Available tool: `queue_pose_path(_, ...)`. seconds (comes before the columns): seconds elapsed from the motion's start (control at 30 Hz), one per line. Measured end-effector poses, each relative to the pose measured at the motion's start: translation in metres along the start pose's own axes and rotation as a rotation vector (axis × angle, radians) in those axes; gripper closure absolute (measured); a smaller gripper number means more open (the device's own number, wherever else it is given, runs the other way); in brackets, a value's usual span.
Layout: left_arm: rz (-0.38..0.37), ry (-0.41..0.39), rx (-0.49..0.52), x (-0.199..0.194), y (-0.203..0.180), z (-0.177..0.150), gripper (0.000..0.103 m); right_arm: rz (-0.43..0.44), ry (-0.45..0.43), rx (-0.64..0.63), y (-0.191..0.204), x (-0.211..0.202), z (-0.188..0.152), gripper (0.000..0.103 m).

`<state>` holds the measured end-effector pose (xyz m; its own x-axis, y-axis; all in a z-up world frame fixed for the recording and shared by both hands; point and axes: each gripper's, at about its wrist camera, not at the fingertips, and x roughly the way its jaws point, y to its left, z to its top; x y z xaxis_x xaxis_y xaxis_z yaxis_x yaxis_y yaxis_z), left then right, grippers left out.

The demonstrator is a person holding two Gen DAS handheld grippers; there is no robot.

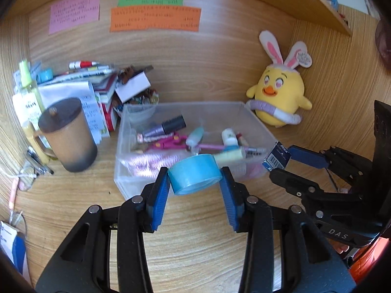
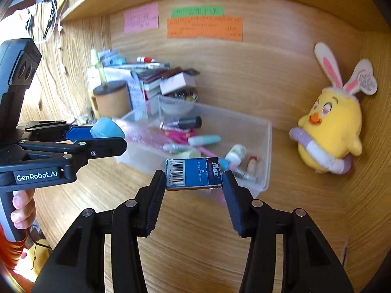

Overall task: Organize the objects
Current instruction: 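Grasp the blue tape roll with the left gripper while the right grasps the blue card box, then carry the tape roll and card box into the clear box and release both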

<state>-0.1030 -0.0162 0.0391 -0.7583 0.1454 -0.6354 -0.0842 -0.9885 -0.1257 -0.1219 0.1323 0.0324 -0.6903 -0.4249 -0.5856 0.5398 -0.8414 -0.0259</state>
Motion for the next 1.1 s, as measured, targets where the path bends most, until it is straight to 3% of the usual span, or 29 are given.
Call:
queue_pose_path(0.17, -0.001, -0.025, 0.009, 0.002, 0.002, 0.019, 0.062, -0.028, -0.027, 0.035, -0.011, 0.002, 0.016, 0.059)
queue_pose_path(0.67, -0.019, 0.115, 0.042, 0.074, -0.006, 0.033, 0.060, -0.059, 0.111, 0.089, -0.037, 0.065, 0.014, 0.058)
queue_pose_path(0.8, -0.033, 0.106, 0.039, 0.072, -0.006, 0.034, 0.049, -0.054, 0.117, 0.083, -0.037, 0.065, 0.016, 0.056)
queue_pose_path(1.0, -0.029, 0.058, 0.054, 0.052, -0.007, 0.035, 0.048, -0.044, 0.098, 0.068, -0.032, 0.053, 0.018, 0.056)
queue_pose_path(1.1, -0.021, 0.026, 0.059, 0.039, -0.006, 0.032, 0.040, -0.036, 0.079, 0.064, -0.028, 0.042, 0.019, 0.055)
